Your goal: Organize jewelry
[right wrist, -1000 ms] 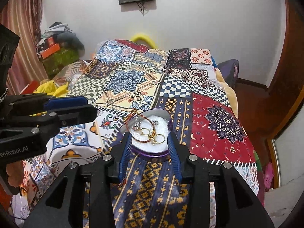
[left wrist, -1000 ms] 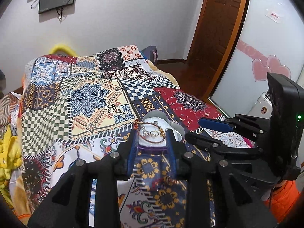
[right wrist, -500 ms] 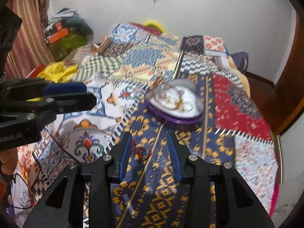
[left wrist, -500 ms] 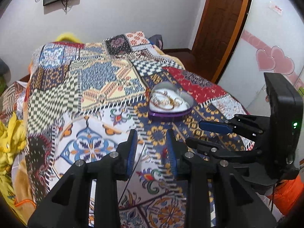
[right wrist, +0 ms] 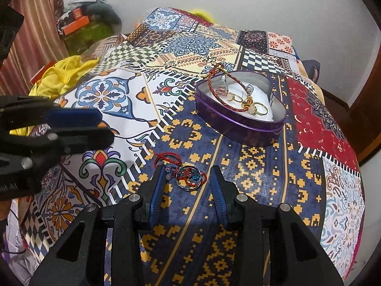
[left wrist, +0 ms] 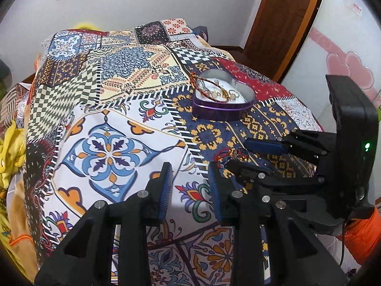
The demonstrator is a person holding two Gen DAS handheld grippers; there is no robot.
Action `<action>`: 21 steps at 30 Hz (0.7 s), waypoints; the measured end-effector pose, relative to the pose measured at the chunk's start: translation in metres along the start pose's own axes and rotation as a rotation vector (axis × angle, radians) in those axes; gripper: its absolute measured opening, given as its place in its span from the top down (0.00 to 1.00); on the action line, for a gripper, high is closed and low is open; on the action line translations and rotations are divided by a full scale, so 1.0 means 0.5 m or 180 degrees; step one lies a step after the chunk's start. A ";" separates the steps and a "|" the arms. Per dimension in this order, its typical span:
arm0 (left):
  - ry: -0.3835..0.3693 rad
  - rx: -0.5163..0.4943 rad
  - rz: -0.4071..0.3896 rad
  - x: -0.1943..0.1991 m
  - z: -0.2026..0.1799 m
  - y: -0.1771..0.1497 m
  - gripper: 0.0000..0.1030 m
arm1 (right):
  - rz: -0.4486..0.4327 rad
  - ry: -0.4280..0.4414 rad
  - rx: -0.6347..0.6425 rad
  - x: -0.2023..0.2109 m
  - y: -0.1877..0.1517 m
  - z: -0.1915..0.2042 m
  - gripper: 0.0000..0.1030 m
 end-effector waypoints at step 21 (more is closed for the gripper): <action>-0.0218 -0.0212 0.0235 -0.102 -0.077 -0.010 0.71 | -0.0254 -0.0069 -0.0396 0.072 -0.001 -0.089 0.80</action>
Point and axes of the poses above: each gripper's, at about its wrist camera, not at the fingertips, and x roughly against the way its jaws point, z to its left, y to its top, the point moved 3 cm from there along -x, roughly the way its jaws point, and after that the axes turned 9 degrees about -z, right-handed, at the moved point
